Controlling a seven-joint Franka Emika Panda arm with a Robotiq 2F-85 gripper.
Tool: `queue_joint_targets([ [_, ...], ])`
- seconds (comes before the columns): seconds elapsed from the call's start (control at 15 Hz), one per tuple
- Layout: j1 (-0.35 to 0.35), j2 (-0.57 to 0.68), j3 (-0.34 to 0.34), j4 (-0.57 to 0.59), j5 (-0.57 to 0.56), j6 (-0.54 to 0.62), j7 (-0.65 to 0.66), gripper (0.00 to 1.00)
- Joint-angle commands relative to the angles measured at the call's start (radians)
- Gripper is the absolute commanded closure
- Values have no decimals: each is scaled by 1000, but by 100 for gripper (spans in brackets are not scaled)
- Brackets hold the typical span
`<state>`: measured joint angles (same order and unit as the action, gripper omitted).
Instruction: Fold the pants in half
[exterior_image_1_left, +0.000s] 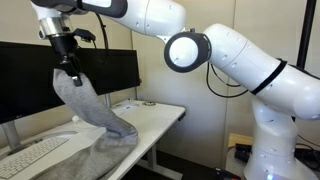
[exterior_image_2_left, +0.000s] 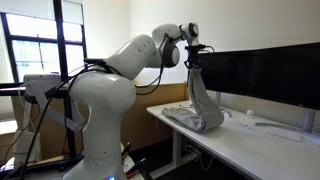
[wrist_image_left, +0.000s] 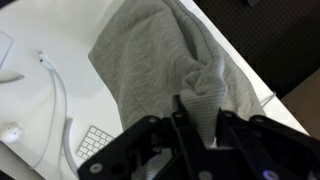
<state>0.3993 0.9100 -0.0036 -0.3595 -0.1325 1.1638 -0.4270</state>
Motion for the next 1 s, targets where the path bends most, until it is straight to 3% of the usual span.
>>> queue_joint_targets([
  [0.0,81,14,16,-22,-23,63,31,91],
  [0.33,152,80,27,-31,-7,105,85,91],
  [0.93,171,230,89,-24,32,162,81,92],
])
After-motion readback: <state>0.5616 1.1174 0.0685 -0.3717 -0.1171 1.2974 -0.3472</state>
